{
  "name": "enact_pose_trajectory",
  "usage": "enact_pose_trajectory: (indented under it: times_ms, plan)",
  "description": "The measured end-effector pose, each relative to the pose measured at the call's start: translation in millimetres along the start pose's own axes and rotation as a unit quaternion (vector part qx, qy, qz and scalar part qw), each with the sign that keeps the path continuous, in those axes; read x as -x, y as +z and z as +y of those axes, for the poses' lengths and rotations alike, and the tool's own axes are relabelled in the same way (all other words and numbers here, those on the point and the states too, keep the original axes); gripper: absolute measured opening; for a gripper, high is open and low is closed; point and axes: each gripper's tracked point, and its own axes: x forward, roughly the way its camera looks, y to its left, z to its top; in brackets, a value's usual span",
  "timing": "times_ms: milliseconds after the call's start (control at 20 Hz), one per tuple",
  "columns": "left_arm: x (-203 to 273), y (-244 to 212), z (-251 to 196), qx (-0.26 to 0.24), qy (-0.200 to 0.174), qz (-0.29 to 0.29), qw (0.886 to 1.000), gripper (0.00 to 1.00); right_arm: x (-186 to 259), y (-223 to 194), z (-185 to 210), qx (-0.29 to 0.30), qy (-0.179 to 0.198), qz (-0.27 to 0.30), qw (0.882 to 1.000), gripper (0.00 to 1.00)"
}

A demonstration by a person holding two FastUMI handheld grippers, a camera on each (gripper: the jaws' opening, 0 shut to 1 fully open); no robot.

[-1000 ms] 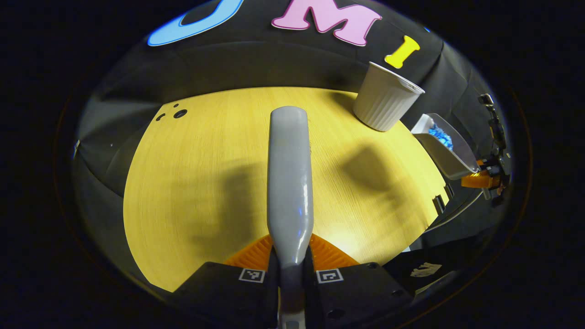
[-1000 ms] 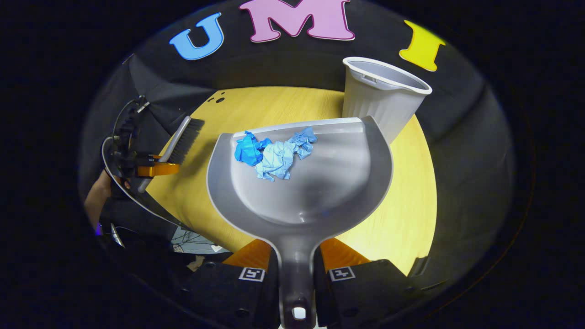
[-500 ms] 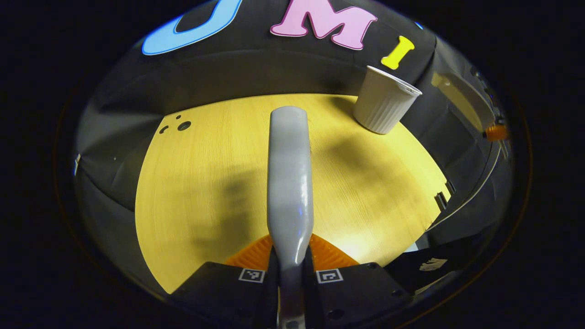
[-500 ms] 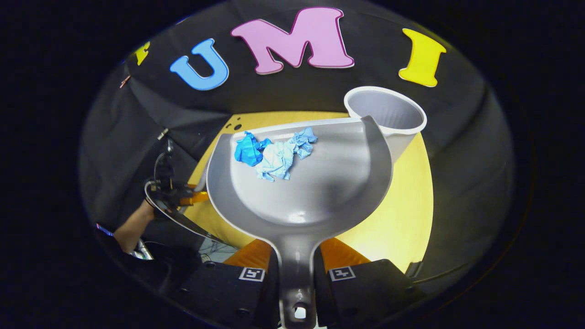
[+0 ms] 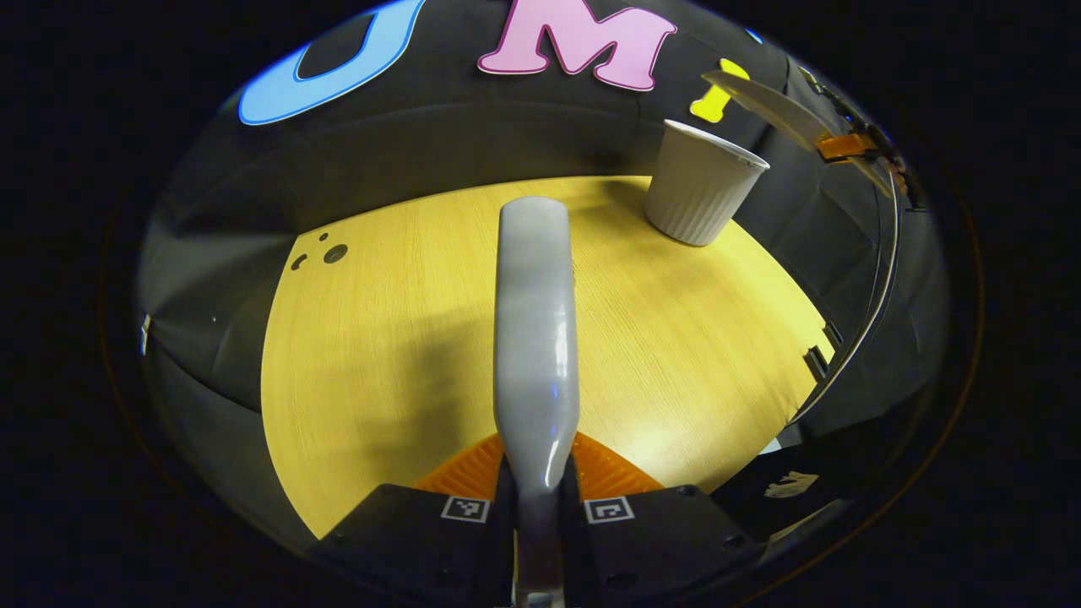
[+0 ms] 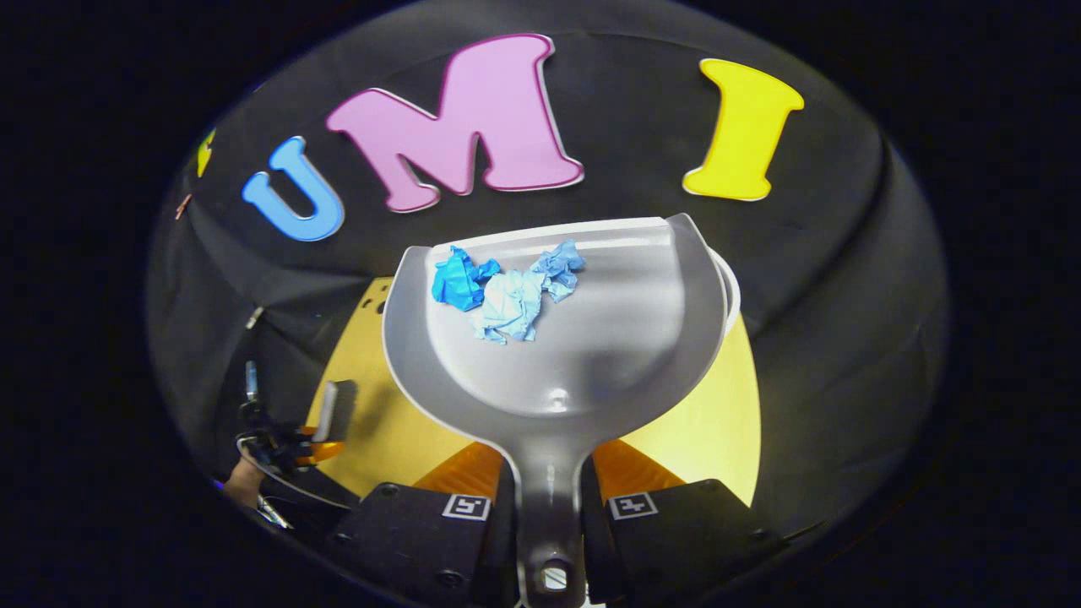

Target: Pick up the small broom and dustpan from the desktop, sweep the trash into the dustpan with the broom, and then empty the trash into the garbage bin.

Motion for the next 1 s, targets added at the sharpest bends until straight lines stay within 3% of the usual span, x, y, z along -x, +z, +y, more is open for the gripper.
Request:
enact_pose_trajectory:
  times_ms: [200,350,700,750,800,1000]
  plan:
    - [10,6,14,0.013,0.005,-0.004,1.0,0.26,9,0,11,-0.046,-0.061,-0.01,0.997,0.36]
    - [16,7,36,0.013,0.024,0.0,1.0,0.27,5,-2,18,-0.038,-0.106,-0.011,0.994,0.36]
    - [13,4,49,0.042,0.024,0.004,0.999,0.29,23,25,20,0.038,-0.204,-0.019,0.978,0.36]
    - [11,2,50,0.047,0.023,0.005,0.999,0.23,19,25,14,0.052,-0.215,-0.02,0.975,0.36]
    - [10,3,50,0.05,0.021,0.004,0.999,0.3,22,24,14,0.069,-0.225,-0.021,0.972,0.36]
    - [8,2,48,0.046,0.019,0.002,0.999,0.27,22,31,6,0.147,-0.273,-0.026,0.95,0.36]
